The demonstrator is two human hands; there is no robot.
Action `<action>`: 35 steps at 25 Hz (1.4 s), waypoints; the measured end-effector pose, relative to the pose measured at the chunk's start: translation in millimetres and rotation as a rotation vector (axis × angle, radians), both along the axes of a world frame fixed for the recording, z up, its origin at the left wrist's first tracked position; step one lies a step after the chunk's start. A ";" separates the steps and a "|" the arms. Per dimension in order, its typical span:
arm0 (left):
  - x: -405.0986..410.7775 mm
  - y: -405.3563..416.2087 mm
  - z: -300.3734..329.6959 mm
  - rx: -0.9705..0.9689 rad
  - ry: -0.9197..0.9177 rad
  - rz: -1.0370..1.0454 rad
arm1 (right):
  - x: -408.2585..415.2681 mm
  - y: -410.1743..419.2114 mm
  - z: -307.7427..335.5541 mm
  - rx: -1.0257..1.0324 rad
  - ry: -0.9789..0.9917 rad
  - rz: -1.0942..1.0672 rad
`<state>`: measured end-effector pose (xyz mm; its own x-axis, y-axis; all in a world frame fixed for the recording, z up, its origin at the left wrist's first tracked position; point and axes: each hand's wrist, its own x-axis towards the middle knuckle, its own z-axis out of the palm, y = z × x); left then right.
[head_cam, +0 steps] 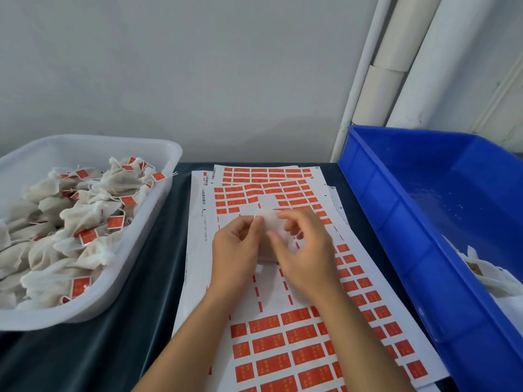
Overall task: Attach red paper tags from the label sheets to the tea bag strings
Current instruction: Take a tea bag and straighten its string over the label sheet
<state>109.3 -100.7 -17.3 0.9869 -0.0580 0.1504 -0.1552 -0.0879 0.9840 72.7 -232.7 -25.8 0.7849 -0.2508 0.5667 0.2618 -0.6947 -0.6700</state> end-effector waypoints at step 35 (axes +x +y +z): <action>1.2 4.3 0.6 0.001 0.023 -0.230 | -4.7 -1.1 16.9 0.396 0.075 0.020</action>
<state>110.6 -96.4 -16.7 0.9509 -0.2818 0.1276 -0.1483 -0.0534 0.9875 68.0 -233.8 -8.9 0.8271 -0.4230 0.3701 0.2128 -0.3738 -0.9028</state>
